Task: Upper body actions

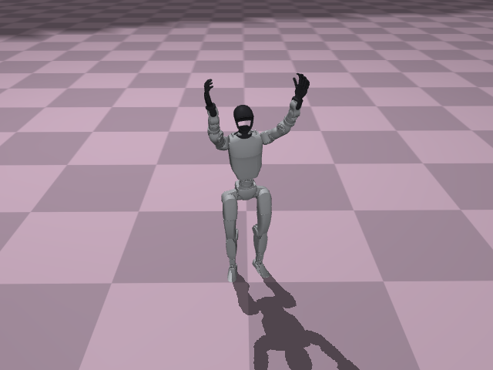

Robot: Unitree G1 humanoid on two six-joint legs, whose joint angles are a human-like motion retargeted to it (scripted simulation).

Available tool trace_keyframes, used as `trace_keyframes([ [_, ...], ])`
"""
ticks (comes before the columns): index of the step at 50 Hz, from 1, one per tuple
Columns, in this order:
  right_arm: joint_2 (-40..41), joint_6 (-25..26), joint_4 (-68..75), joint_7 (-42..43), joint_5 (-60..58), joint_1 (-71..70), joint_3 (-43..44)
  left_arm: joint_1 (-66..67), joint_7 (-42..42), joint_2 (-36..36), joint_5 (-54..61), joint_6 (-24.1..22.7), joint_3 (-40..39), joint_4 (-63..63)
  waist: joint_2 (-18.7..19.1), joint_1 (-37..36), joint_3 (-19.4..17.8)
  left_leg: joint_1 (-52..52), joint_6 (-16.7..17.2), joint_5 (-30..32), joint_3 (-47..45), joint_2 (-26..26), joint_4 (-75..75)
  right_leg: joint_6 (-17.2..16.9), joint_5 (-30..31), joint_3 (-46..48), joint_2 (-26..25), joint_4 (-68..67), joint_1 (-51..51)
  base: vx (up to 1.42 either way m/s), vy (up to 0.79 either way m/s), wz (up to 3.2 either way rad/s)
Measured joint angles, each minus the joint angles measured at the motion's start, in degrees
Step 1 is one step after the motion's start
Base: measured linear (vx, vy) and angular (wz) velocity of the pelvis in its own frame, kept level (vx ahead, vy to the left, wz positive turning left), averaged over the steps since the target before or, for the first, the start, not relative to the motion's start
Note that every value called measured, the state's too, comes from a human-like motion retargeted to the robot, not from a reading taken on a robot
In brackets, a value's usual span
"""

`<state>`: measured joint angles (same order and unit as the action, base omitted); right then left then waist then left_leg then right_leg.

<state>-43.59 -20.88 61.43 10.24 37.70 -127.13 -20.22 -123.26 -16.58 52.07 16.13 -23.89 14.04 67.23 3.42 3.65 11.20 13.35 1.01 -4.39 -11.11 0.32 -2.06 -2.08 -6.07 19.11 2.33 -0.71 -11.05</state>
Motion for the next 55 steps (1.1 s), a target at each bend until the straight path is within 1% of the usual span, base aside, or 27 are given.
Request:
trace_keyframes([
  [9,1.12,0.87,1.82,0.05,-0.79,1.91,0.96,1.15,0.45,0.23,-0.68,-0.09,0.56,0.68,0.16,-0.11,1.07,-0.21,-0.15,-0.22,-0.56,0.0,0.01,0.2,0.06,-0.67,-0.27,-0.06,-0.15,0.0,0.0,0.0],
  [24,1.4,1.0,2.94,-0.06,-1.95,1.73,0.76,1.58,1.33,-0.37,-0.97,0.28,0.64,0.9,0.1,-0.2,0.28,-0.51,-0.12,-0.11,-0.4,-0.08,-0.09,0.31,0.21,-0.59,-0.16,-0.06,0.21,0.0,0.0,0.0],
  [32,1.8,0.82,2.69,0.02,-2.92,3.09,0.93,3.53,1.47,-0.68,-0.75,0.3,-0.57,0.63,0.28,-0.41,1.07,-0.48,-0.19,0.0,-0.66,-0.12,0.05,0.43,0.26,-0.63,-0.31,0.08,0.17,0.0,0.0,0.0],
  [45,2.12,0.76,2.17,0.59,-3.47,4.7,1.6,4.92,1.3,-0.18,-0.71,0.46,-1.29,0.35,0.34,-0.45,1.28,-0.63,-0.27,0.05,-0.66,-0.27,0.13,0.54,0.31,-0.65,-0.35,0.15,0.31,0.0,0.0,0.0],
  [49,1.83,-0.37,-1.11,2.49,-6.58,7.73,1.62,6.65,0.68,0.68,-3.0,0.36,-1.46,-0.43,0.36,-0.4,1.88,-0.53,-0.38,0.03,-0.75,-0.4,0.13,0.65,0.37,-0.7,-0.42,0.2,0.18,0.04,0.0,-0.01],
  [52,1.2,-2.43,-2.48,4.58,-13.1,11.04,0.71,9.36,-0.37,1.64,-6.51,-0.66,-1.78,0.73,0.49,-0.37,3.12,-0.77,-0.46,-0.01,-0.85,-0.56,0.21,0.73,0.38,-0.78,-0.45,0.31,0.41,0.14,0.02,-0.02],
  [55,2.58,-3.05,-1.8,6.08,-19.62,15.95,1.16,14.44,-2.35,2.87,-10.49,-0.56,-3.11,3.78,0.88,-0.08,4.75,-1.5,-0.54,-0.14,-0.89,-0.79,0.14,0.8,0.35,-0.87,-0.4,0.39,1.2,0.22,0.06,-0.03],
])
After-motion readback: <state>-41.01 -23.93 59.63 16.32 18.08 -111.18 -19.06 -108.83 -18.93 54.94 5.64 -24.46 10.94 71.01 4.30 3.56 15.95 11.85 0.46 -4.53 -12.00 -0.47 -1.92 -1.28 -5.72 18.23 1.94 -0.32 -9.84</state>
